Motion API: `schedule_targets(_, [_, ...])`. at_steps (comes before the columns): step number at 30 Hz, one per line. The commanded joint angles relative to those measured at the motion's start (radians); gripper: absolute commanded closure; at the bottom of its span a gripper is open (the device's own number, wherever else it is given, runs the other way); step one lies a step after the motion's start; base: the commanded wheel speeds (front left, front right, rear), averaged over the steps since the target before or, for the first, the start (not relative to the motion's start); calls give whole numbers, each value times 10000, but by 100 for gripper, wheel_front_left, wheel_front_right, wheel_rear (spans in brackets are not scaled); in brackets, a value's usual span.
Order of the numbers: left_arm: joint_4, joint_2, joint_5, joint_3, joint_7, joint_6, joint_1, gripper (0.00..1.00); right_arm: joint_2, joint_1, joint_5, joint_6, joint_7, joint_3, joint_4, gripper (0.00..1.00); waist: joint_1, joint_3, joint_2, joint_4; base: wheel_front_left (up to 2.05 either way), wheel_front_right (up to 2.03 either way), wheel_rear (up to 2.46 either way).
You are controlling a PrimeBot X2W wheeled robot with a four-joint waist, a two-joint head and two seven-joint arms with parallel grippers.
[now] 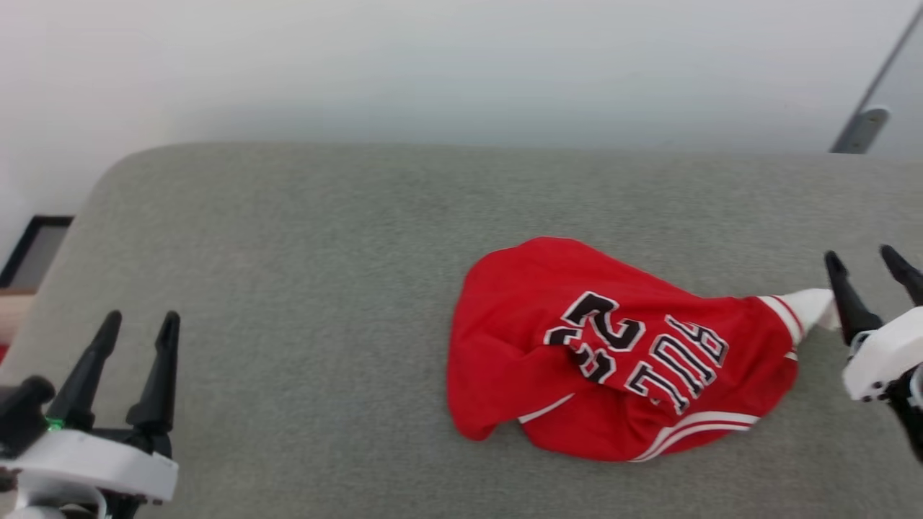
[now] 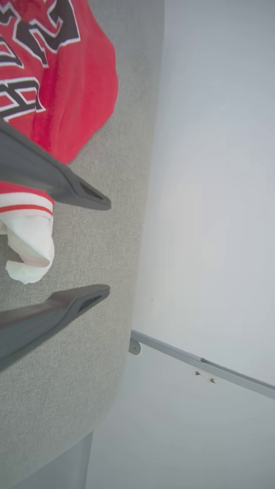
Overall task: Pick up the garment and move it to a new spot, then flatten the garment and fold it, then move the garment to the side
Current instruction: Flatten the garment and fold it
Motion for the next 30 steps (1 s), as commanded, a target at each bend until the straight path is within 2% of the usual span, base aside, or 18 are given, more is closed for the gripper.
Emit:
schedule_targets(1, [-78,43,-69,-80,114,-18,-135,0,96,226,-182,-18,-258,-58,-165,0,0,-112,0,-411,0,0,0])
schedule_targets(7, [-479,433,-458,-743,1210,-20,-822,0,940,895,-845,-18,-1166,-574,-1443,0,0,-67,0,-1066,0,0,0])
schedule_targets(17, [-626,1076,-2166,-2275,4267,-21,-2928,0,2374,2007,-1968,-17,-1193,-1534,-3403,0,0,364,0,-2099,0,0,0])
schedule_targets(23, [-213,1110,-3242,-3014,6450,5,-3970,0,2997,2255,-2146,-17,-1117,-1620,-3953,0,0,764,0,-2724,0,0,0])
schedule_targets(30, [118,1132,-3636,-3889,8629,465,-4389,0,3358,2235,-2230,-17,-1164,-1643,-4110,0,0,1256,0,-3271,0,0,0])
